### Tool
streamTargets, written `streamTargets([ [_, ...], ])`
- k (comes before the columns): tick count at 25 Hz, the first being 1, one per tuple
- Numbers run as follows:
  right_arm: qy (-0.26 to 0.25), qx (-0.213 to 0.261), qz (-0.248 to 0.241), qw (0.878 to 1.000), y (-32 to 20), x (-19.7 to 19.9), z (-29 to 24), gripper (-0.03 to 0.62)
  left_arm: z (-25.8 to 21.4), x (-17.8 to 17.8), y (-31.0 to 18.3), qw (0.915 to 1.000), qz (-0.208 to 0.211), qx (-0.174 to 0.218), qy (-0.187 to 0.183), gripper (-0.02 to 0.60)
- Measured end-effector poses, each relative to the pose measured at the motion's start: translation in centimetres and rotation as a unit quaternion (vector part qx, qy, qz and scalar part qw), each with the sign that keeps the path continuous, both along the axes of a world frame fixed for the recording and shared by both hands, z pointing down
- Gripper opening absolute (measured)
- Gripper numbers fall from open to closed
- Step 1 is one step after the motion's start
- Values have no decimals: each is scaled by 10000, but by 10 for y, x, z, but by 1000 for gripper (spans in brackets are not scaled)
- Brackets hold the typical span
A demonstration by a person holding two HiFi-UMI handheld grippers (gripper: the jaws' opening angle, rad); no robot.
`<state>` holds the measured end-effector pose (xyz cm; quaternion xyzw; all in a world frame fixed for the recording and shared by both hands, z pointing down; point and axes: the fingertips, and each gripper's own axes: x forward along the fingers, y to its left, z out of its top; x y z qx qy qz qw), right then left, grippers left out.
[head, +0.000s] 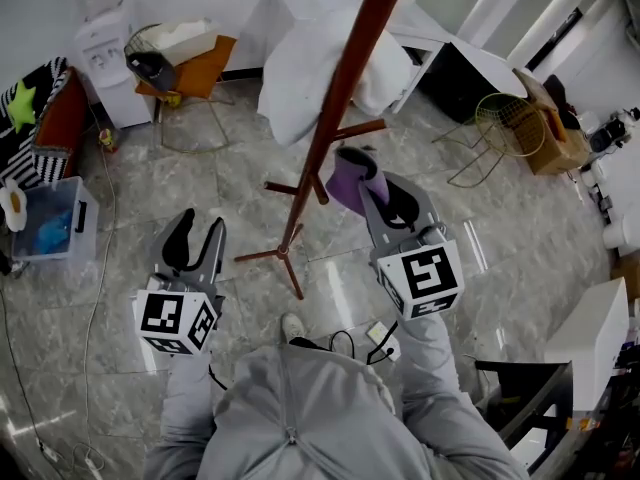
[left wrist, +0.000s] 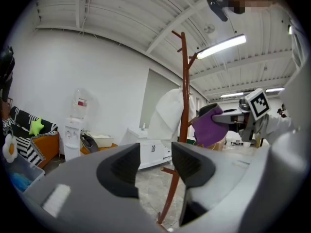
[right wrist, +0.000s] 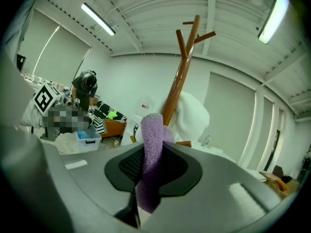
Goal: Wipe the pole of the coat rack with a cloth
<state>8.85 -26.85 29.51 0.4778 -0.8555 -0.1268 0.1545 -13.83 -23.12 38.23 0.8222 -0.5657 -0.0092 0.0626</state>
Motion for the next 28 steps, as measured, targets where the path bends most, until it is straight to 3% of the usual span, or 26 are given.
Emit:
streamTargets([
  [5,-674,673,-417,9946,29,9,-57,54,0,7,-2,9999,108,-9,-9,215],
  [9,-1501,1255,-875,9768,32,20,-94,54,2,5,-3,9999,93,-37,-14,215],
  [13,-1823,1193,-1095,9698,4,26,-92,54,3,2,-3,10000,23,-36,-18,215],
  [16,-1612,882,-1056,9773,-22,24,-69,54,2,-2,-2,10000,-70,-44,-37,215],
  [21,-763,659,-428,9940,-50,20,-33,54,5,-10,-2,9998,-196,-97,-43,215],
  [28,649,612,-20,9960,-65,-5,-10,54,9,-4,-5,9997,-178,-151,-47,215],
])
